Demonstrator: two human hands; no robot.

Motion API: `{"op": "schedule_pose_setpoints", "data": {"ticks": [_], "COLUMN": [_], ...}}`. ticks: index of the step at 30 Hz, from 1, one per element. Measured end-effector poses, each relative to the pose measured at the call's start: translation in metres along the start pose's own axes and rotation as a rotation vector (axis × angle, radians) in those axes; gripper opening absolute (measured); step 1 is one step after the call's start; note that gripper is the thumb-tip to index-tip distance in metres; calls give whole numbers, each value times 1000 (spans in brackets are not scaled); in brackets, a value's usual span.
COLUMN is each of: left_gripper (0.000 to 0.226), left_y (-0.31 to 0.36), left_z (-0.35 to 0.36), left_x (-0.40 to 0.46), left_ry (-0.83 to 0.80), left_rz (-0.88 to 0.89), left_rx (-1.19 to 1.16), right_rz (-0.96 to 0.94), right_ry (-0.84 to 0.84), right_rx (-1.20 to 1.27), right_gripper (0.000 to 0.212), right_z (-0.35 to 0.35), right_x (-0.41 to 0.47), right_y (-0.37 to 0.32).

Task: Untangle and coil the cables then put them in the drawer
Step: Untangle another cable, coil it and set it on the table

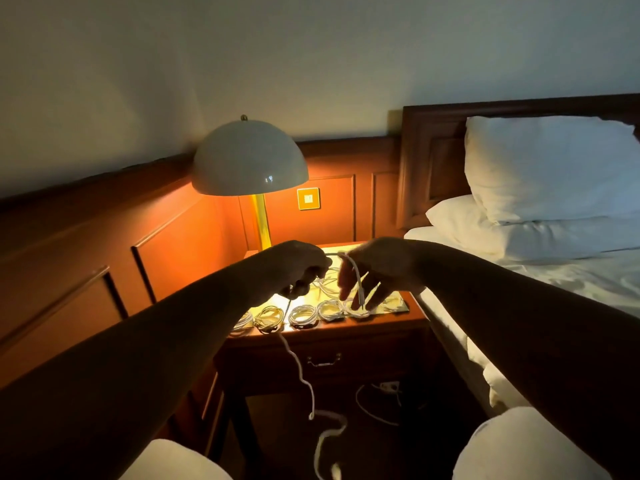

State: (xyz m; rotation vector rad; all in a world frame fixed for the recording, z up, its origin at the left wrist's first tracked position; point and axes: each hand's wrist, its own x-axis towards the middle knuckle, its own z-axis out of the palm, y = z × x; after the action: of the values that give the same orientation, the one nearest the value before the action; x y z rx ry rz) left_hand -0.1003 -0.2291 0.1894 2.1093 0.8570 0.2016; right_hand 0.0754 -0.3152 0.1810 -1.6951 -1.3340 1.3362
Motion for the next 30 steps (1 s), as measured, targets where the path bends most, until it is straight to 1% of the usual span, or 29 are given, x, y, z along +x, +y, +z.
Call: {"op": "schedule_pose_setpoints", "data": {"ticks": [2, 3, 4, 6, 7, 8, 10, 12, 14, 16, 19, 20, 21, 23, 25, 27, 28, 30], "left_gripper": [28, 27, 26, 24, 24, 24, 24, 24, 25, 25, 24, 27, 32, 35, 32, 28, 28, 30], "left_y": [-8, -13, -19, -30, -36, -39, -43, -48, -50, -49, -48, -49, -49, -47, -46, -48, -49, -53], "left_z": [0, 1, 4, 10, 14, 17, 24, 29, 35, 39, 39, 37, 37, 36, 39, 42, 42, 44], "left_x": [2, 3, 4, 7, 9, 10, 11, 12, 12, 13, 15, 15, 15, 14, 14, 18, 21, 26], "left_ry": [22, 42, 62, 85, 83, 72, 36, 6, 19, 91, 288, 316, 307, 212, 138, 98, 80, 65], "left_rz": [-4, 6, 19, 33, 35, 37, 48, 50, 63, 108, 253, 302, 337, 367, 401, 384, 358, 328], "left_rx": [-75, -168, -264, -421, -482, -531, -619, -679, -720, -737, -596, -601, -664, -856, -970, -1117, -1204, -1329], "right_rz": [-43, -58, -72, -105, -121, -129, -164, -242, -305, -313, -345, -378, -416, -465, -473, -458, -443, -362], "right_ry": [7, -13, -41, -95, -106, -87, 59, 274, 410, 425, 387, 409, 451, 520, 514, 484, 467, 387], "right_rx": [126, 164, 178, 158, 143, 120, -6, -160, -196, -155, -132, -171, -225, -307, -357, -364, -301, -1], "right_gripper": [55, 57, 54, 37, 29, 25, 21, 15, 9, 11, 17, 19, 22, 25, 25, 24, 24, 22], "right_z": [-3, -4, -4, -2, -1, 2, 6, 10, 13, 16, 22, 25, 26, 30, 33, 36, 37, 40], "right_x": [0, 1, 2, 5, 8, 11, 19, 28, 35, 38, 43, 45, 48, 53, 56, 58, 60, 59], "right_y": [-2, -3, -2, 1, 4, 7, 12, 15, 19, 24, 29, 30, 31, 33, 36, 37, 37, 35]}}
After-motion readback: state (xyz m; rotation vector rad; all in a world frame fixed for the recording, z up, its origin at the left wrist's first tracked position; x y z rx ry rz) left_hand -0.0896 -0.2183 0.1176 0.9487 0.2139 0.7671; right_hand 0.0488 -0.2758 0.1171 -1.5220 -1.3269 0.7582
